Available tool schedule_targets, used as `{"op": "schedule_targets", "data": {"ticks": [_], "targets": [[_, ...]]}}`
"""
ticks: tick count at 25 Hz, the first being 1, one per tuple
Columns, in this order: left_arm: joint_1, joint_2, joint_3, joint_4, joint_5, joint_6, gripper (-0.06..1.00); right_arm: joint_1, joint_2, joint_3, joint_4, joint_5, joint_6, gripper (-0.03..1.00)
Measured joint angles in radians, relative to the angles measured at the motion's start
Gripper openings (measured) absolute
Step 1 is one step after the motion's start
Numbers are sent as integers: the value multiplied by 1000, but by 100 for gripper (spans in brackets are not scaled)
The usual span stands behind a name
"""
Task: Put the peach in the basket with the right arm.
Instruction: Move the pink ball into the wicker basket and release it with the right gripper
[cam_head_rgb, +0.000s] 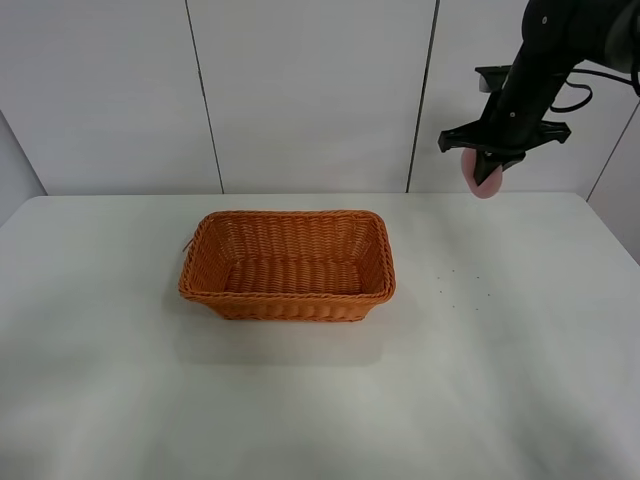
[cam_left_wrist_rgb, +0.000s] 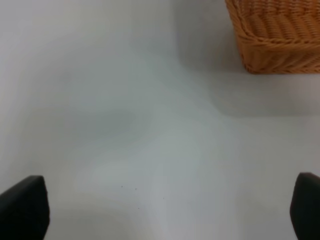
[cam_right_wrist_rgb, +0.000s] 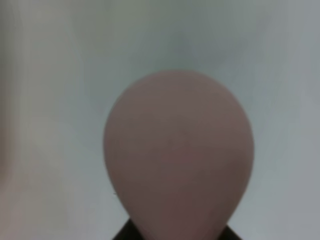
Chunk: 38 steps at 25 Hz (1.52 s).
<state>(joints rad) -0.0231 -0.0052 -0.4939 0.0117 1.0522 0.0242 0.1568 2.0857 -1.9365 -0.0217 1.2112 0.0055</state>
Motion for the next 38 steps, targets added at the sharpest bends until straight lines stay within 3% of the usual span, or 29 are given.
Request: {"op": "schedule_targets", "data": {"ticks": [12,16,28,31,35,38], "targets": [[0,0,0,0,0,0,99,345,0,0,6,7,-5,1],[0,0,0,0,0,0,99,440,6,0,11,-54,4,1],[0,0,0,1,0,0,99,481,233,-4,14,-194,22,2],[0,0,0,1,0,0,99,481,251,-4,22,-199,52,15],[0,0,0,1,0,0,99,481,253,-4,27,-195,45,53],[0,0,0,1,0,0,99,481,253,-17,30,-176,38,66]]}}
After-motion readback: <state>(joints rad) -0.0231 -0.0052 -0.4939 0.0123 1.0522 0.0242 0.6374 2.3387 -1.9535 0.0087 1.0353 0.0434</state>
